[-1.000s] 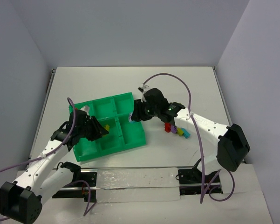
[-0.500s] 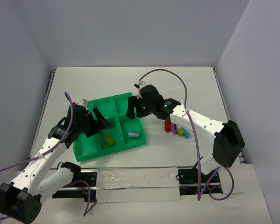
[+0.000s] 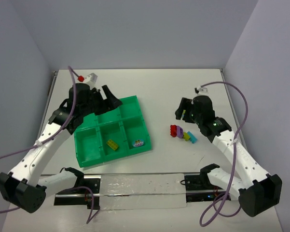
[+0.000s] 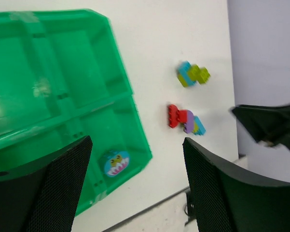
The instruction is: Sort the legos into containers by color
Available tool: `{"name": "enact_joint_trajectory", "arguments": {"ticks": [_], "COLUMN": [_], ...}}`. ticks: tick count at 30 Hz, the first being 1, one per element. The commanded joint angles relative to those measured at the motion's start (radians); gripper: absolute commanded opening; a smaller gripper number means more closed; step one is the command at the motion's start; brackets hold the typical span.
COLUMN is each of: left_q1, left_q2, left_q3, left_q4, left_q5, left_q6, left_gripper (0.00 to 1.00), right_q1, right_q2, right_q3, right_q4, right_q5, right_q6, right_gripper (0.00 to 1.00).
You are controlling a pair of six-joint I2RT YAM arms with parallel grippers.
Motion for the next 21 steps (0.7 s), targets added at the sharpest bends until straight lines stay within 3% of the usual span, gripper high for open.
{"name": "enact_joint_trajectory", "arguments": {"ticks": [1, 4, 9, 21], "left_q1": [-0.079, -0.099, -0.115, -0.141], "left_q2": [0.084, 0.123, 0.140, 0.176], "left_q3": [0.063, 0.062, 0.049, 0.071], "left_q4": [0.124, 0.150, 0.177, 0.161], "left_q5": [0.084, 0.110, 0.111, 0.089], "left_q6": [0.023, 0.013, -0.002, 0.013], "left_gripper": [0.84, 0.84, 0.83, 0.83], "right_q1": [-0.083, -0.097, -0.119, -0.207], "right_q2": [0.009, -0.009, 0.051, 0.172], "right_q3": [-0.145, -0.218, -0.261, -0.301], "right_q4": [-0.014, 0.065, 0.161, 0.295], "right_q5": [-0.076, -0.081, -0.142, -0.271], "right_q6": [0.019, 0.047, 0.062, 0.055], "right_gripper": [0.77, 0.75, 0.59, 0.59]}}
